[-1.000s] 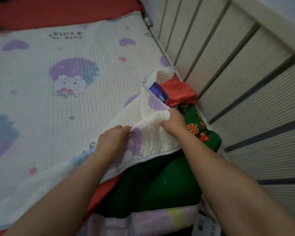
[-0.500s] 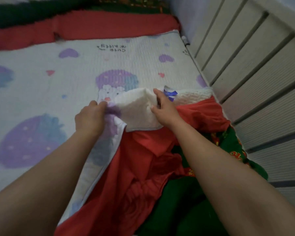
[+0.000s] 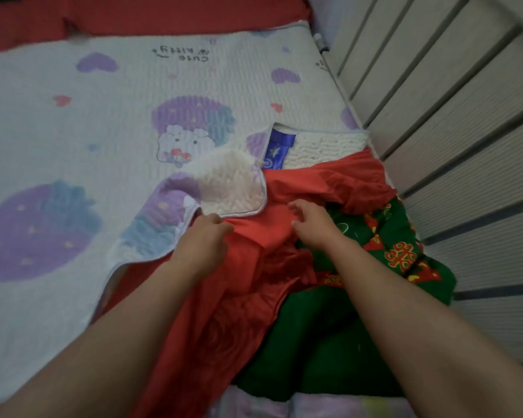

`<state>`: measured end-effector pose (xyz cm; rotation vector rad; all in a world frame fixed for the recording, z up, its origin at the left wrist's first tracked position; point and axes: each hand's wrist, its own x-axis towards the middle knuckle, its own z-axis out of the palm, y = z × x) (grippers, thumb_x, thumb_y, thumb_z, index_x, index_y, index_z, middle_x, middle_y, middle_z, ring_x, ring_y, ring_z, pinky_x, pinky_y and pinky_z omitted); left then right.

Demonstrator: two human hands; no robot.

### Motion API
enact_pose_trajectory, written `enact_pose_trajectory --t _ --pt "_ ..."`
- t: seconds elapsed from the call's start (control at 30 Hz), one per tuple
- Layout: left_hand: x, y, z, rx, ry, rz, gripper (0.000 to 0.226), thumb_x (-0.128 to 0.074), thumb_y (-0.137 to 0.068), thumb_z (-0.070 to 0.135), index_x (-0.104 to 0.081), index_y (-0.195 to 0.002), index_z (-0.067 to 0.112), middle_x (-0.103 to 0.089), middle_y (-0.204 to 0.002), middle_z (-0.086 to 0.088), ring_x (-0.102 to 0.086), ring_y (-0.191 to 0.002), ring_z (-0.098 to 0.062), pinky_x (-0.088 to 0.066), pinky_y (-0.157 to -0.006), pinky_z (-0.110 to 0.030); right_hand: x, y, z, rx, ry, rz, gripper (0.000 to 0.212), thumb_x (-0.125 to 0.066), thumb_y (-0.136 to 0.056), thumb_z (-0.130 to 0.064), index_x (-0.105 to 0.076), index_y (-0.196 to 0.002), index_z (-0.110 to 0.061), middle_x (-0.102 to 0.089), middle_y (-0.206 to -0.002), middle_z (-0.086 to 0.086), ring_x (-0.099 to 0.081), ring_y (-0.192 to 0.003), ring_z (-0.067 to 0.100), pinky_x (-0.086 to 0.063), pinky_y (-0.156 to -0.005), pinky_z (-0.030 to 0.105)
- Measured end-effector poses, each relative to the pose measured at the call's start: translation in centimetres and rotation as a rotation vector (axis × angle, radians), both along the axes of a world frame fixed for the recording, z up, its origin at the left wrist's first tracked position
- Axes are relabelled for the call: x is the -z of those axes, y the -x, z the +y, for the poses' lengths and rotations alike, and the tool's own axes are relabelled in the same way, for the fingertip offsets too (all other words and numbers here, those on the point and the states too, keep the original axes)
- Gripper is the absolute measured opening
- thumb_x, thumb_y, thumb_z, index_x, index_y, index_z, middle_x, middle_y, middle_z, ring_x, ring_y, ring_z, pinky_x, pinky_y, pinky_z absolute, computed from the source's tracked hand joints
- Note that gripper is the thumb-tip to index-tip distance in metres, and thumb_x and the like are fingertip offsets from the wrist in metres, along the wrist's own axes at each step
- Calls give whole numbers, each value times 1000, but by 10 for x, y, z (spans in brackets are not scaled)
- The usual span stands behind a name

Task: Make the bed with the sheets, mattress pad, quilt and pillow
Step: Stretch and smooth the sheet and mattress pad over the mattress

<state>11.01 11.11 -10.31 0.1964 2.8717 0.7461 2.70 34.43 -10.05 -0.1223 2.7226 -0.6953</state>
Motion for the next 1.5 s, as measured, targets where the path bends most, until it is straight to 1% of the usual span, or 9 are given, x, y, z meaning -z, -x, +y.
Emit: enact_pose_trajectory --t 0.13,0.33,0.73,0.9,1.0,1.1,1.27,1.4,1.5 --pt "-21 -14 52 131 -43 -82 34 -60 -82 23 -66 -114 13 -61 -108 -14 -57 -104 -32 -46 -88 -36 -13 -23 33 50 -3 -3 37 -55 -83 -8 -63 -116 -20 -68 -112 6 -61 -108 25 -45 -99 41" --pt "-26 -45 124 307 -104 -153 37 -67 -80 25 -66 -115 15 -61 -112 -9 -58 -106 -27 -44 -91 -30 -21 -84 107 66 -7 31 35 -56 -85 -8 -65 -118 -16 -67 -118 6 -59 -113 24 -43 -101 42" --pt "-13 -132 257 477 105 -100 69 -69 -80 38 -41 -141 21 -37 -140 -3 -37 -127 -24 -36 -105 -36 -25 -242 232 310 -38 210 44 -55 -82 -4 -57 -125 -11 -53 -128 8 -48 -119 27 -38 -101 40" --pt "3 -159 270 423 212 -149 98 -71 -74 47 -15 -150 22 -24 -148 -5 -30 -132 -26 -35 -106 -39 -12 -287 247 631 -28 -153 25 -48 -90 -16 -57 -111 -7 -58 -114 14 -56 -104 31 -42 -76 28" --pt "9 -168 269 383 279 -175 109 -73 -71 48 -1 -151 28 -16 -151 -7 -24 -136 -29 -32 -107 -41 7 -301 248 846 84 -450 47 -46 -92 -41 -55 -121 -4 -59 -119 15 -59 -101 32 -50 -81 32" --pt "12 -169 263 346 305 -183 110 -73 -74 44 4 -151 29 -18 -151 -9 -27 -134 -31 -35 -105 -42 29 -300 243 1077 318 -557 69 -53 -82 -58 -49 -127 -6 -58 -115 15 -59 -92 28 -53 -74 34" --pt "19 -166 264 309 311 -138 89 -67 -80 32 -14 -150 19 -39 -135 -9 -41 -119 -30 -46 -90 -41 57 -277 231 1511 1034 -442 55 -69 -80 -25 -51 -127 -5 -63 -112 17 -63 -83 30 -54 -58 32" --pt "25 -160 267 276 299 -131 61 -65 -82 22 -38 -135 12 -49 -121 -11 -48 -108 -32 -48 -79 -41 67 -267 227 1611 1124 -315 52 -70 -76 -21 -54 -123 -6 -64 -112 14 -64 -97 31 -56 -79 39" --pt "26 -156 270 281 273 -106 30 -57 -85 13 -50 -114 8 -56 -108 -13 -55 -93 -35 -48 -69 -40 58 -267 227 1618 1268 -243 44 -57 -80 -19 -52 -123 -8 -63 -114 16 -64 -96 32 -56 -75 41"
